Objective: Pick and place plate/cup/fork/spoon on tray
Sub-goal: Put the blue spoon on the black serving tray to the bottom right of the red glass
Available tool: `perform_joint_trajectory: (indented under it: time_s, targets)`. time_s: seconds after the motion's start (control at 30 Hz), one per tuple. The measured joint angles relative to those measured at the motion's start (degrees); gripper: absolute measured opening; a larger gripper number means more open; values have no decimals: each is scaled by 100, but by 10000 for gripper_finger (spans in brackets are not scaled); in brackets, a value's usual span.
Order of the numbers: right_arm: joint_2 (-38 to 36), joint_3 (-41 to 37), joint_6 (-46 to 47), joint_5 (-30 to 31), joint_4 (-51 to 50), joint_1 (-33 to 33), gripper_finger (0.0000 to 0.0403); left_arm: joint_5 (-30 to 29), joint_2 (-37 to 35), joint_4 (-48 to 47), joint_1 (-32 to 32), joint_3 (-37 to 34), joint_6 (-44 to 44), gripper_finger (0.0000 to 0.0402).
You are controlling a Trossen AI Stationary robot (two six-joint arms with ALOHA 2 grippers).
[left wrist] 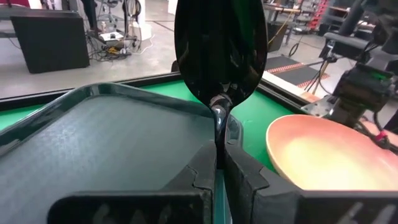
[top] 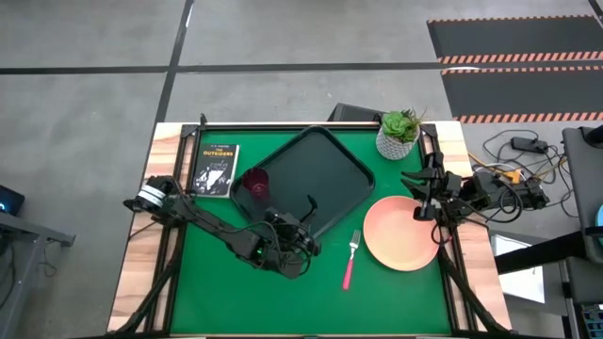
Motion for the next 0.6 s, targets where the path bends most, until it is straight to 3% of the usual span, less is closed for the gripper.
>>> perform_joint_trajectory:
  time_s: [0.6]
  targets:
    - [0, 1, 2, 0, 23, 0, 63, 51, 25, 15, 82, -2, 200, 1]
